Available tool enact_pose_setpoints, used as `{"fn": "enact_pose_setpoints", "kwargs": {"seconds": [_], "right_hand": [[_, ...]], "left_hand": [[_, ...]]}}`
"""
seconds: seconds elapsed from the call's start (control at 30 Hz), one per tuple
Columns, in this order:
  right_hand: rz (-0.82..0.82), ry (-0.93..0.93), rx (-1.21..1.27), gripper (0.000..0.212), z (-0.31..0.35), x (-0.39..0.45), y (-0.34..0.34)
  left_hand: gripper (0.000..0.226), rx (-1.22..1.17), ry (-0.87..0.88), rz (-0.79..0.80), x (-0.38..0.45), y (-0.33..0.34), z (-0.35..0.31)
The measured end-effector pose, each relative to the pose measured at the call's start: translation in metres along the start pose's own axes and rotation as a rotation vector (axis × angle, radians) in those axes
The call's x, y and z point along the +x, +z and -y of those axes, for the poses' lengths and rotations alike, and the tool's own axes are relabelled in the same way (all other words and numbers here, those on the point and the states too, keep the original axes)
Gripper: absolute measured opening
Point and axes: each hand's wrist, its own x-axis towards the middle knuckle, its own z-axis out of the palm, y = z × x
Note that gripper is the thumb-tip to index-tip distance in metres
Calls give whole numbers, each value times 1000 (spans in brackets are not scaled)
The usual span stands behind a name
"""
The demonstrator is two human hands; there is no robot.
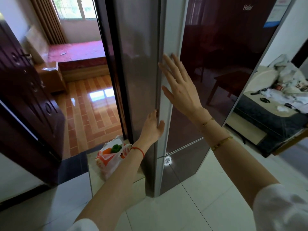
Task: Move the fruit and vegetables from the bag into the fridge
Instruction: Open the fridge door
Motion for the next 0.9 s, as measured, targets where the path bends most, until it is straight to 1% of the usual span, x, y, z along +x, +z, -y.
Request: {"fn": "enact_pose_setpoints", "kwargs": {"seconds": [0.1,0.2,0.27,0.37,0.47,0.53,0.63,0.77,0.9], "right_hand": [[1,15,18,65,2,-1,1],[-38,51,40,63,6,-6,0],[-91,80,63,60,7,-16,-2],[-158,114,69,58,7,-37,-11],[-208,139,48,57,2,-60,-27],[-220,153,31,56,-1,-73,-40],[-231,179,10,54,-5,-91,-58],[-257,213,-34,57,-10,-115,-80],[-280,251,-77,53,-16,-141,-100]], "left_hand": [[58,24,15,-2,-2,-2,-1],[54,28,43,-1,-9,-1,-1],[45,10,97,-19,-17,5,0],[25,-20,169,-58,-30,15,0],[16,2,278,-125,-40,23,-4],[20,-12,351,-199,-45,25,-12],[38,-87,415,-269,-49,23,-32],[51,-118,472,-204,-43,22,-55],[57,-120,520,-135,-39,32,-73]]}}
